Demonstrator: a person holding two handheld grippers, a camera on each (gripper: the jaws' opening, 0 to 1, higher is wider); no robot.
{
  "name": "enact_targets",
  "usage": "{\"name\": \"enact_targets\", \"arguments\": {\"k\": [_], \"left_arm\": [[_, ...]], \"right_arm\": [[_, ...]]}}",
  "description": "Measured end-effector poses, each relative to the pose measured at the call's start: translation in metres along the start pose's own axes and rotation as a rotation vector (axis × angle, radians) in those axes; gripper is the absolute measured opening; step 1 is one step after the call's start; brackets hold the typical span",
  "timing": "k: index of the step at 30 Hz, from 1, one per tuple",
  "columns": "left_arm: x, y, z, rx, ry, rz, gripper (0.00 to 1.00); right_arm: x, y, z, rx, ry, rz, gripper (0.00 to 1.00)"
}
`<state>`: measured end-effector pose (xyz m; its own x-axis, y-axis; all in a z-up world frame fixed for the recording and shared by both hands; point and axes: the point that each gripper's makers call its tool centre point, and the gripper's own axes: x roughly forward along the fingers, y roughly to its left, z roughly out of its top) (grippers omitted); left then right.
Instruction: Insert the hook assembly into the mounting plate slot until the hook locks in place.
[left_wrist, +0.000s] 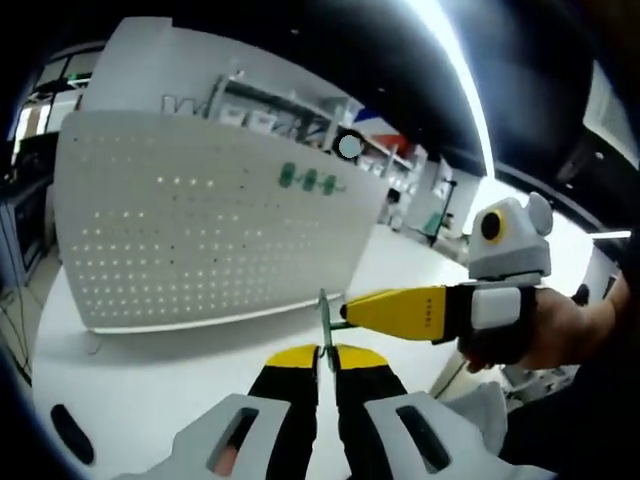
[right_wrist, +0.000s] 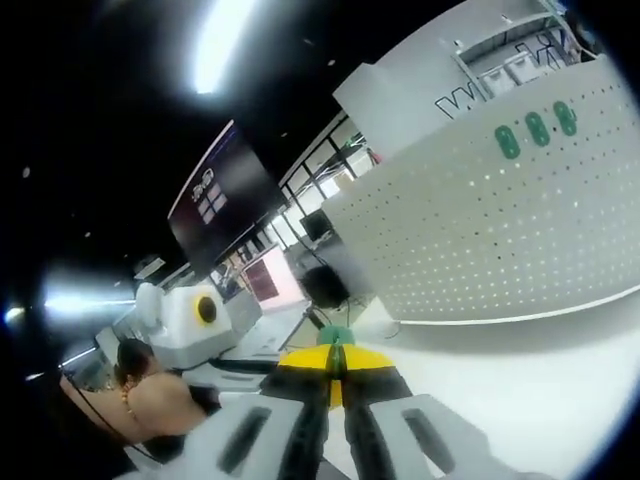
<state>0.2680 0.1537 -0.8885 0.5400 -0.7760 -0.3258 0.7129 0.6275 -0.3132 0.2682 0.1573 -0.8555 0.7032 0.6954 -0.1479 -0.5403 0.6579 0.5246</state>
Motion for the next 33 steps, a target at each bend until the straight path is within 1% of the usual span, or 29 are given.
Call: {"name": "enact_targets", "arguments": {"k": [1, 4, 9, 12, 16, 18, 21, 25, 28, 29, 30, 31, 33], "left_arm": [[0.0, 0.0, 0.0, 0.002, 0.0, 0.0, 0.05], [-0.002, 0.002, 0.002, -0.037, -0.011, -0.006, 0.04], [-0.002, 0.001, 0.002, -0.046, -0.011, -0.006, 0.02], [-0.002, 0.001, 0.005, -0.052, -0.022, -0.002, 0.02], [-0.002, 0.001, 0.008, -0.086, -0.047, -0.008, 0.01], [-0.003, 0.003, 0.011, -0.094, -0.062, 0.001, 0.01], [-0.006, 0.008, 0.013, -0.077, -0.078, 0.025, 0.01], [-0.007, 0.01, 0.015, -0.073, -0.091, 0.038, 0.01], [-0.007, 0.005, 0.017, -0.04, -0.097, 0.035, 0.01], [-0.006, 0.004, 0.017, 0.0, -0.098, 0.037, 0.01], [-0.006, 0.002, 0.018, 0.021, -0.099, 0.035, 0.01], [-0.005, -0.001, 0.018, 0.033, -0.097, 0.026, 0.01], [-0.005, -0.004, 0.02, 0.032, -0.102, 0.017, 0.01]], "right_arm": [[0.0, 0.001, -0.001, -0.003, 0.003, 0.0, 0.0], [0.0, 0.002, 0.0, -0.012, 0.002, 0.003, 0.0], [0.0, 0.006, 0.0, -0.076, 0.015, -0.002, 0.01], [0.0, 0.008, 0.002, -0.091, 0.013, -0.003, 0.01], [0.0, 0.007, 0.005, -0.066, 0.013, 0.002, 0.03], [-0.002, 0.007, 0.009, -0.057, 0.001, -0.003, 0.07], [-0.005, 0.008, 0.013, -0.033, -0.018, 0.009, 0.11], [-0.004, 0.01, 0.009, -0.032, -0.01, 0.015, 0.11], [-0.001, 0.013, 0.006, -0.027, -0.001, 0.02, 0.11], [0.0, 0.014, 0.005, -0.026, -0.002, 0.021, 0.11], [0.001, 0.014, 0.005, -0.026, -0.001, 0.021, 0.11], [0.001, 0.014, 0.005, -0.025, -0.003, 0.017, 0.11], [0.002, 0.014, 0.006, -0.026, -0.012, 0.012, 0.09]]}}
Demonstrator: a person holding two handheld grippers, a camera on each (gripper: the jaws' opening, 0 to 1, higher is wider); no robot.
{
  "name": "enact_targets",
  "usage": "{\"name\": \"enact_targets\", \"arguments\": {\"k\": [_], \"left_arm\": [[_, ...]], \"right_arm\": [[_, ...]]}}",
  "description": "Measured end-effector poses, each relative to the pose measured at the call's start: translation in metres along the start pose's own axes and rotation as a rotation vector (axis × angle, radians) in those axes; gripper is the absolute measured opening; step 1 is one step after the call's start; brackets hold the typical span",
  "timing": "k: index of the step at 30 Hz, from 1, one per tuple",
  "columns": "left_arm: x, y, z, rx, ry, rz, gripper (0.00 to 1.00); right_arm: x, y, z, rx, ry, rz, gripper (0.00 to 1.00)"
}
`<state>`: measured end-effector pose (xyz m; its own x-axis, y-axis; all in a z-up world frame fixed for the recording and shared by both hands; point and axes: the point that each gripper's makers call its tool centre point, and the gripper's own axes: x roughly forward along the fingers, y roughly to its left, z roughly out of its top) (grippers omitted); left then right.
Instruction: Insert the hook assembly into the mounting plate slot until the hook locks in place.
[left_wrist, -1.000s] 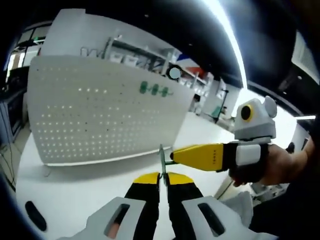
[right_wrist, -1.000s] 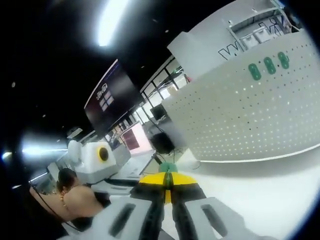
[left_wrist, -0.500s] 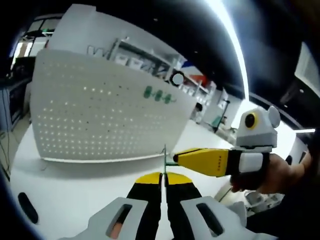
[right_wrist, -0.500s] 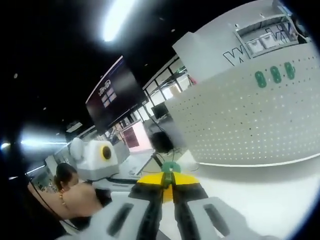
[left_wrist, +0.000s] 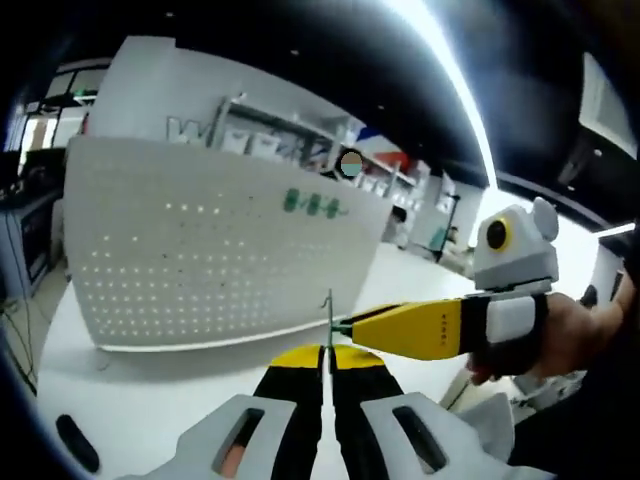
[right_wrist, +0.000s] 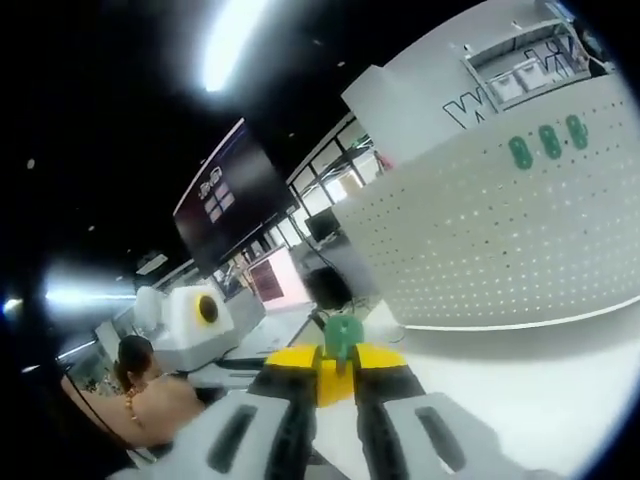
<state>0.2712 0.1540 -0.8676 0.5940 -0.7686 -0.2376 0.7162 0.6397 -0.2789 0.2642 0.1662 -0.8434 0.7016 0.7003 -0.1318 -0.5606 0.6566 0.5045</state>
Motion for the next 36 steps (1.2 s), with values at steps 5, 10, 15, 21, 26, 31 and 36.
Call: {"name": "enact_targets", "arguments": {"k": [5, 10, 15, 21, 26, 31, 36], "left_arm": [[0.001, 0.001, 0.002, -0.004, -0.018, 0.006, 0.01], [0.003, 0.001, 0.005, 0.007, -0.037, 0.016, 0.01], [0.002, 0.002, 0.004, 0.012, -0.041, 0.014, 0.01], [0.0, 0.004, 0.003, -0.01, -0.05, 0.011, 0.03], [-0.002, 0.006, 0.0, -0.028, -0.052, 0.008, 0.04], [-0.004, 0.008, -0.008, 0.019, -0.016, 0.014, 0.07], [-0.007, 0.014, -0.012, 0.019, -0.007, 0.039, 0.16]], "right_arm": [[0.0, -0.001, 0.004, -0.018, -0.033, -0.025, 0.06], [0.0, -0.004, 0.007, -0.031, -0.055, -0.047, 0.02], [0.0, -0.003, 0.006, -0.045, -0.056, -0.048, 0.01], [0.0, -0.002, 0.005, -0.066, -0.063, -0.041, 0.01], [0.003, 0.001, 0.002, -0.081, -0.05, -0.031, 0.01], [0.003, 0.0, -0.006, -0.089, -0.025, -0.03, 0.01], [0.002, -0.003, -0.011, -0.098, -0.006, -0.03, 0.01]]}}
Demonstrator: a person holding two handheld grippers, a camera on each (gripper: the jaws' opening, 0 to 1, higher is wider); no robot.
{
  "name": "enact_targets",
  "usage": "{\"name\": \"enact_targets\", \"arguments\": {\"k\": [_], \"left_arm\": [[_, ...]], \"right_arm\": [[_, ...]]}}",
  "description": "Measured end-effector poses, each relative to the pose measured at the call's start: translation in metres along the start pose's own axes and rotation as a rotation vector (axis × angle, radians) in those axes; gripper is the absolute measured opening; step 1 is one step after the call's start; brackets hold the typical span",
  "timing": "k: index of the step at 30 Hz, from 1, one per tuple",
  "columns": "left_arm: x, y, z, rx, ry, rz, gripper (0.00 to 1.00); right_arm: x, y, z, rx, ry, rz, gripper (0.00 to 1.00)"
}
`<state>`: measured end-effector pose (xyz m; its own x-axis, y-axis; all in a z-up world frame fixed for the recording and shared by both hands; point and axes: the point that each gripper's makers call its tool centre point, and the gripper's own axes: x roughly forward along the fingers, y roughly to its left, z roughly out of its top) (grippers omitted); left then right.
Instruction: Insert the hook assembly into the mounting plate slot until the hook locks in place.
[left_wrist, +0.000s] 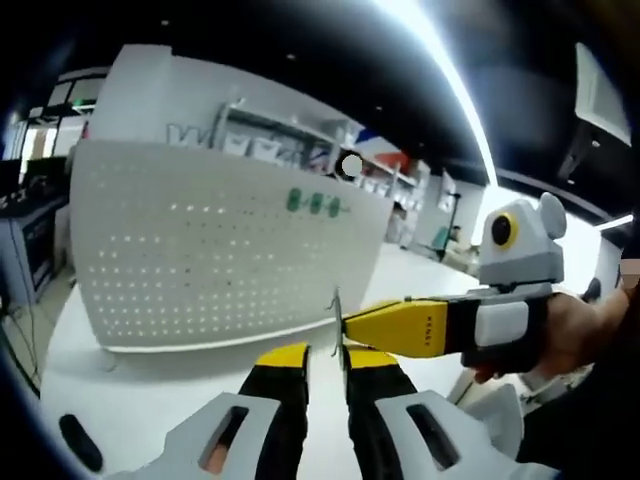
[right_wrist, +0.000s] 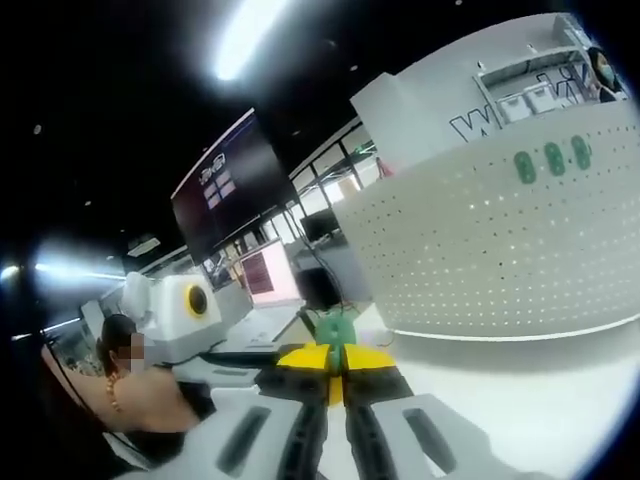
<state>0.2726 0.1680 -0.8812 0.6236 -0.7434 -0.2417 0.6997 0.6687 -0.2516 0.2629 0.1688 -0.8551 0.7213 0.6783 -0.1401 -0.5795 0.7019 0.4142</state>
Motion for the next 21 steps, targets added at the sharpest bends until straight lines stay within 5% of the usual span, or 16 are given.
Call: {"name": "enact_targets", "arguments": {"k": [5, 9, 21], "left_arm": [[-0.003, 0.008, -0.006, 0.034, 0.015, 0.033, 0.28], [-0.008, -0.005, -0.002, -0.065, -0.026, -0.041, 0.29], [-0.009, -0.027, -0.002, -0.047, -0.005, -0.097, 0.63]], "right_arm": [[-0.003, -0.005, 0.002, -0.014, -0.007, -0.009, 0.01], [-0.009, -0.018, 0.009, -0.034, -0.026, -0.045, 0.01], [-0.021, -0.054, 0.005, -0.074, -0.016, -0.134, 0.01]]}}
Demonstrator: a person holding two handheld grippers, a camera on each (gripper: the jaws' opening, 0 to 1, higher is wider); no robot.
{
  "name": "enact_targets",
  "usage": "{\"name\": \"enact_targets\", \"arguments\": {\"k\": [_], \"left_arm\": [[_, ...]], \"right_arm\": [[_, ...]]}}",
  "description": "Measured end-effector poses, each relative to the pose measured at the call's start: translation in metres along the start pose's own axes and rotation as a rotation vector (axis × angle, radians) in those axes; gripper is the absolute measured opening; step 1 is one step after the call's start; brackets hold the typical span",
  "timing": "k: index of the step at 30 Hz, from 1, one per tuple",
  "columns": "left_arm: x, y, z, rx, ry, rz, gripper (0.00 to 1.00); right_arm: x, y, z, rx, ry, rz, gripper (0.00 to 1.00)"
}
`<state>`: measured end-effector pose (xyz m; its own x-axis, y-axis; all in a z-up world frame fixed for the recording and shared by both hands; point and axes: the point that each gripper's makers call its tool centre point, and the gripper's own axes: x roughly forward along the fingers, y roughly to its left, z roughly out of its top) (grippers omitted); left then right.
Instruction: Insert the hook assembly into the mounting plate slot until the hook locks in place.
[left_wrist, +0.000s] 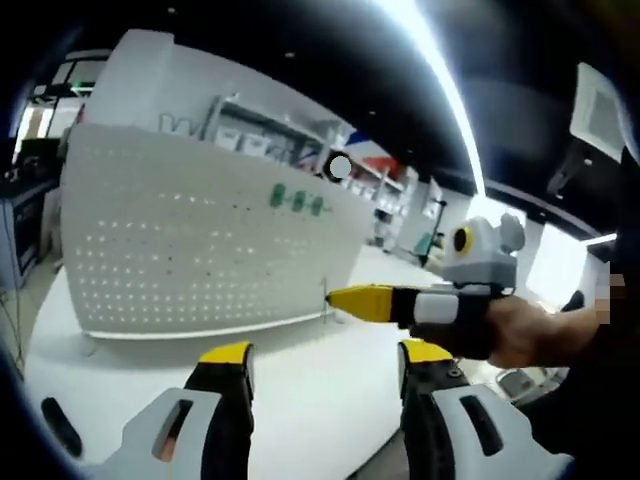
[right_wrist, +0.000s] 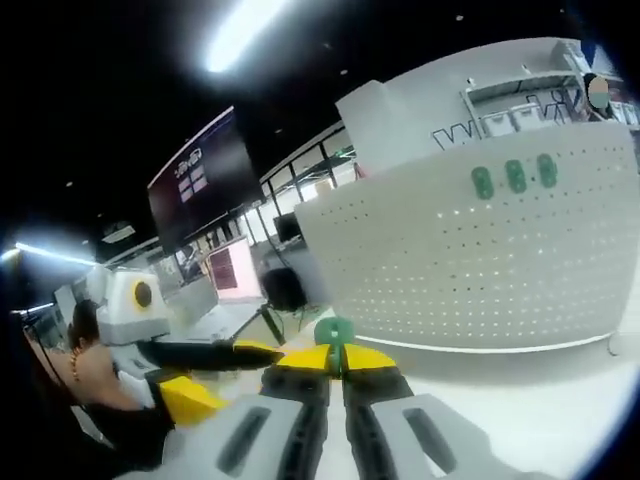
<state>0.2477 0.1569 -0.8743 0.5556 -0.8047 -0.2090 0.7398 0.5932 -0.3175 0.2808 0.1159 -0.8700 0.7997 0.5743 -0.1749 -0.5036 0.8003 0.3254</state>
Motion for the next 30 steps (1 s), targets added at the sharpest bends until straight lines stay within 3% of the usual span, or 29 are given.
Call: {"name": "enact_targets", "arguments": {"k": [7, 15, 20, 30], "left_arm": [[0.004, -0.012, 0.007, -0.014, -0.03, -0.045, 0.77], [0.006, -0.009, 0.002, 0.0, -0.022, -0.013, 0.94], [0.006, -0.008, 0.003, -0.03, -0.034, -0.009, 0.98], [0.009, -0.002, 0.006, -0.005, -0.029, 0.01, 1.0]], "right_arm": [[0.001, 0.0, -0.003, -0.034, 0.004, -0.005, 0.01], [0.004, 0.0, -0.005, -0.058, 0.003, -0.013, 0.01], [0.006, -0.003, -0.001, -0.062, -0.005, -0.015, 0.01], [0.008, -0.026, 0.013, -0.08, -0.041, -0.059, 0.01]]}}
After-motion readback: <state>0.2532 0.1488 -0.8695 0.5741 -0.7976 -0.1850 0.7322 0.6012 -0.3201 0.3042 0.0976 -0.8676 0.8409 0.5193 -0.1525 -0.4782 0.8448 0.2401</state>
